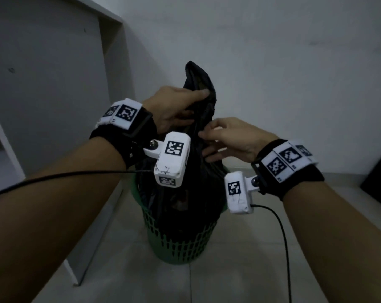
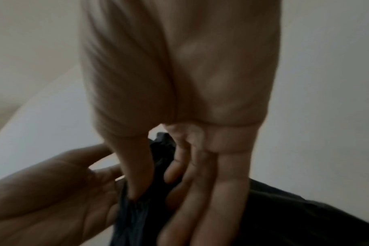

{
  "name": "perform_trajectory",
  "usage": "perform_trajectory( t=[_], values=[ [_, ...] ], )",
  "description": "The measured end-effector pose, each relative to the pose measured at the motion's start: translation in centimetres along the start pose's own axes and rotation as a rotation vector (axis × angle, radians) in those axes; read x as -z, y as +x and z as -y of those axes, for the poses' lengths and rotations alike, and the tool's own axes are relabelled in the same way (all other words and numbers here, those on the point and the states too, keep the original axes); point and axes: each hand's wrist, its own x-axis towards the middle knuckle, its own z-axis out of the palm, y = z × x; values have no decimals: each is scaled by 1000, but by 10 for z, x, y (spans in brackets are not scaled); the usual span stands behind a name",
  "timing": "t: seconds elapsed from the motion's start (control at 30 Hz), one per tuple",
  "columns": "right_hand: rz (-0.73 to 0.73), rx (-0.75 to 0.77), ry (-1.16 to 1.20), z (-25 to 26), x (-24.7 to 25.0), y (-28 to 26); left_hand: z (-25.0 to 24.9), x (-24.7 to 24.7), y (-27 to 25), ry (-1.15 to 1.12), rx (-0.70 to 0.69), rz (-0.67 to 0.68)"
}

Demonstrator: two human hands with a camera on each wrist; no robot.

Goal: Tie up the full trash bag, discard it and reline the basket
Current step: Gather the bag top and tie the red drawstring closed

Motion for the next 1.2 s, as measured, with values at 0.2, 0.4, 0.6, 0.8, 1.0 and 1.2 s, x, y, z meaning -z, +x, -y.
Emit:
perform_trajectory(
  t=[0.2,0.4,0.6,0.8,1.0,1.2],
  values=[
    [-156,184,118,13,-7,0,3,0,-1,80,-128,-133],
    [260,-182,-498,-4,-18,-10,4,-2,-1,-145,-161,-206],
    [-169,67,250,41,2,1,0,5,2,-231,-181,-113],
    [-172,63,201,59,-18,19,-19,9,-13,-263,-93,112],
    [-346,81,380,66,-18,37,-5,47,-38,474,-289,-150],
    [-399,53,476,65,-7,44,3,78,-77,982,334,437]
  ],
)
